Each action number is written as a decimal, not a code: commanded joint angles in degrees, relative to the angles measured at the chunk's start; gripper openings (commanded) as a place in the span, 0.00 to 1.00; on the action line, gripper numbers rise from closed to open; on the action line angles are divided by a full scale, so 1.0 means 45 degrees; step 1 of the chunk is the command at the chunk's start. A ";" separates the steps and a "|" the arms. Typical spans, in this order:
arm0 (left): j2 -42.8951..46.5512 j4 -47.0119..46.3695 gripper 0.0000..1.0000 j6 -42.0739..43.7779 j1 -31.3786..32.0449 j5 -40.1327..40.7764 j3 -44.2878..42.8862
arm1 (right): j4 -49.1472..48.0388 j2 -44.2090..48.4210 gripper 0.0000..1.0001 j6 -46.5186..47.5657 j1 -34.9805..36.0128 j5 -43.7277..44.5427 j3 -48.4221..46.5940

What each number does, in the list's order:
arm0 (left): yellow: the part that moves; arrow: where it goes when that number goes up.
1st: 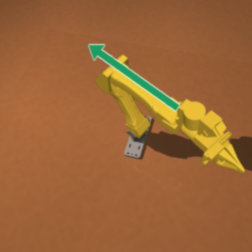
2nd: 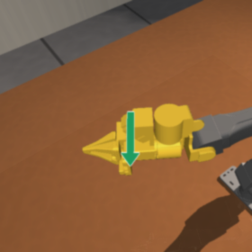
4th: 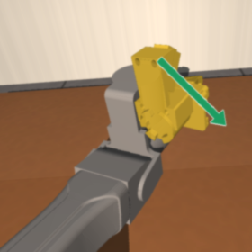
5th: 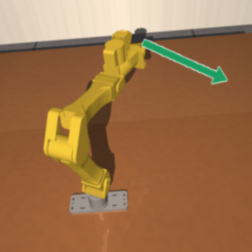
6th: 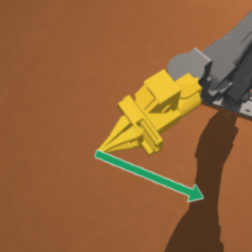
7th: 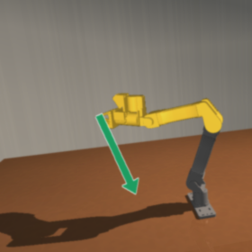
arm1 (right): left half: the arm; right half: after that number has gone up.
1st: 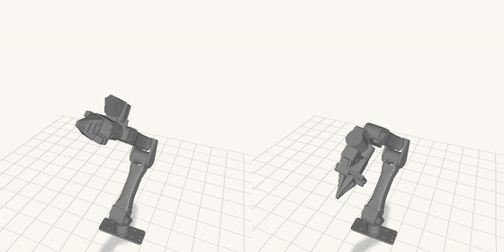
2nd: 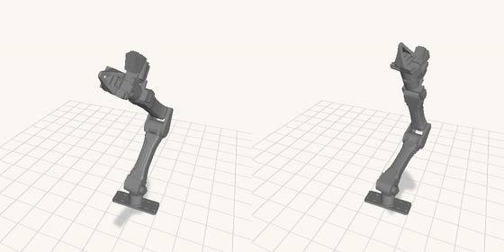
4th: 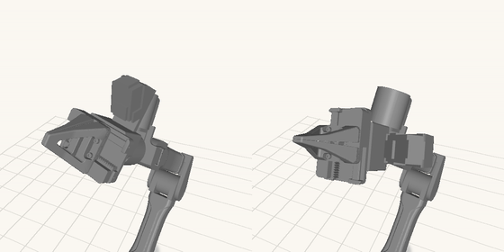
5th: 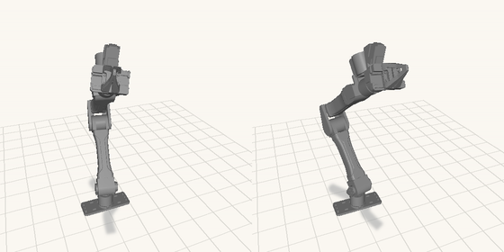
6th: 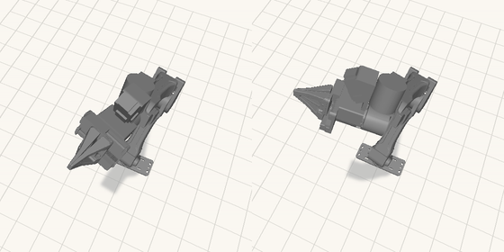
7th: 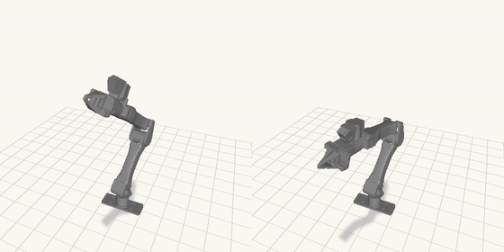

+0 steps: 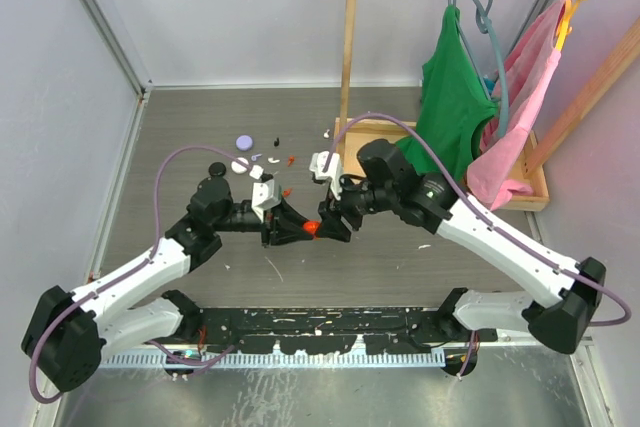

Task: Insert the wireless bluetooth earbuds into the charging case
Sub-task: Pick up the charging case at the center of the board, then open the charging case.

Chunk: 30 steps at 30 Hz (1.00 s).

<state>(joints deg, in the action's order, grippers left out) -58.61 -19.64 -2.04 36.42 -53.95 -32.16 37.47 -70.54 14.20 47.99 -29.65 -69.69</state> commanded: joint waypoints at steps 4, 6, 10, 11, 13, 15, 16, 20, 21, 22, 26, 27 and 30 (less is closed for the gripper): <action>0.1313 -0.2729 0.00 -0.0638 0.0065 0.1607 0.1231 | -0.4202 0.2786 0.68 -0.0605 -0.0018 0.0776 0.2355; 0.1524 -0.3039 0.00 -0.0823 0.0080 0.1741 0.1403 | -0.5522 0.3421 0.70 -0.0886 -0.0019 0.0765 0.3241; 0.1762 -0.3178 0.00 -0.0907 0.0088 0.1859 0.1521 | -0.8005 0.4209 0.75 -0.1475 -0.0019 0.0653 0.4749; 0.1798 -0.3214 0.00 -0.0927 0.0089 0.1886 0.1542 | -0.8390 0.4282 0.75 -0.1556 -0.0019 0.0446 0.4987; 0.1831 -0.3386 0.00 -0.1026 0.0123 0.1861 0.1572 | -0.8869 0.4250 0.76 -0.1708 -0.0019 0.0145 0.5268; 0.1874 -0.3717 0.00 -0.1224 0.0123 0.1741 0.1627 | -0.8998 0.4054 0.76 -0.1764 -0.0018 0.0035 0.5301; 0.1882 -0.3868 0.00 -0.1299 0.0128 0.1663 0.1667 | -0.9002 0.3945 0.76 -0.1794 -0.0017 -0.0019 0.5261; 0.1872 -0.4067 0.00 -0.1376 0.0147 0.1430 0.1697 | -0.9047 0.3445 0.71 -0.1920 -0.0014 -0.0379 0.5116; 0.1874 -0.4082 0.00 -0.1381 0.0148 0.1368 0.1698 | -0.9077 0.3373 0.69 -0.1960 -0.0019 -0.0524 0.5099; 0.1863 -0.4116 0.00 -0.1382 0.0155 0.1324 0.1698 | -0.9073 0.3279 0.67 -0.1953 -0.0019 -0.0680 0.5055; 0.1871 -0.4395 0.01 -0.1475 0.0203 0.1180 0.1738 | -0.8797 0.3082 0.57 -0.1913 -0.0019 -0.1181 0.4848; 0.1872 -0.4433 0.01 -0.1479 0.0201 0.1127 0.1737 | -0.8747 0.3040 0.53 -0.1896 -0.0019 -0.1243 0.4794; 0.1892 -0.4426 0.02 -0.1474 0.0206 0.1049 0.1733 | -0.8680 0.3022 0.37 -0.1857 -0.0019 -0.1466 0.4744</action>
<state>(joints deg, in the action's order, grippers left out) -51.27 -34.57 -8.32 37.04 -47.72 -24.18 0.97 -57.12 5.80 47.92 -33.54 -45.58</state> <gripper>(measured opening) 0.254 0.443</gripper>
